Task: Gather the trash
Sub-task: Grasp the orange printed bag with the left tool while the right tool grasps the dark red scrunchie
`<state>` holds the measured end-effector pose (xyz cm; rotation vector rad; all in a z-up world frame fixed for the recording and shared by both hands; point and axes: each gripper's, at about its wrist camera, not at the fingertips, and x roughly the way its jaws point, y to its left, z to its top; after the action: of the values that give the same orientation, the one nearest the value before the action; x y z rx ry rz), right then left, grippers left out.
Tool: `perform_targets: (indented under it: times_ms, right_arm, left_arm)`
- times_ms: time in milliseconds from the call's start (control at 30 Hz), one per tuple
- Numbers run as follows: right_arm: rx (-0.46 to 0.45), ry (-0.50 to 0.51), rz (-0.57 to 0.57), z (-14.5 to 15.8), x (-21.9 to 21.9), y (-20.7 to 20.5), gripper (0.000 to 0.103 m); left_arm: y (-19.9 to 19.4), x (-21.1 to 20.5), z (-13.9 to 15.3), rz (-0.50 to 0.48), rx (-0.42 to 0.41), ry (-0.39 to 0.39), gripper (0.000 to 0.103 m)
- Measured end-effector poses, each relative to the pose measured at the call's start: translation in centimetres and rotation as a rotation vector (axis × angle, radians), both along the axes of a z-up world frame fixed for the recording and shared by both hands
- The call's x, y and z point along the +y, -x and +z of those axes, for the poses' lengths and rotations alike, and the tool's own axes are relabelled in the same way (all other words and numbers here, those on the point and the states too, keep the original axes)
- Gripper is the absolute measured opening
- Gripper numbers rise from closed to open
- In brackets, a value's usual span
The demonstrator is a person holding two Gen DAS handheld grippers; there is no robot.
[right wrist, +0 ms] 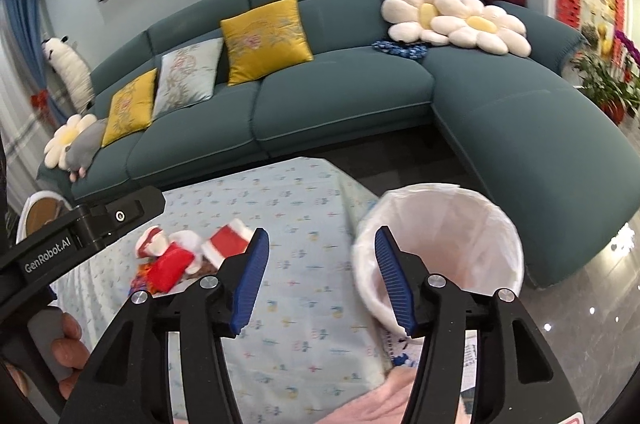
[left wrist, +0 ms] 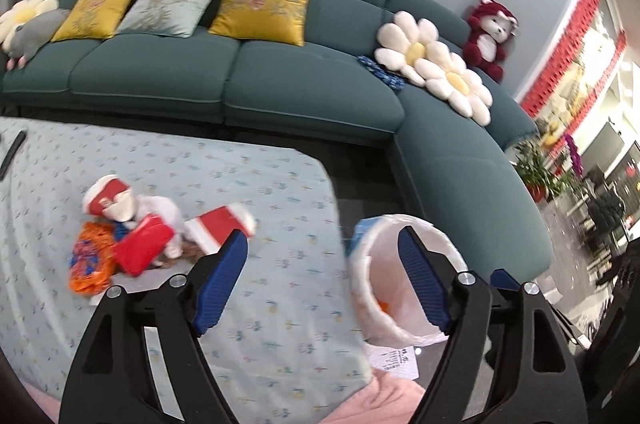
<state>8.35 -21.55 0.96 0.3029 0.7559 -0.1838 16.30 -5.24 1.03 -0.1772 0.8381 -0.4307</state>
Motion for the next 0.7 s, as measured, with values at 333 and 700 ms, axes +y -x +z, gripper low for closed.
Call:
perform_targets:
  times_ms: [333,700]
  right_arm:
    - [0.021,0.001,0.101,-0.3,6.7,-2.0,0.055]
    - [0.112,-0.006,0.189,-4.9,13.3,-4.4,0.055]
  left_arm:
    - [-0.7,9.2,-1.9,0.136,0.039,-0.01,0.077]
    - [-2.5,19.1,-6.4,0.292,0.146,-0.028,0.077]
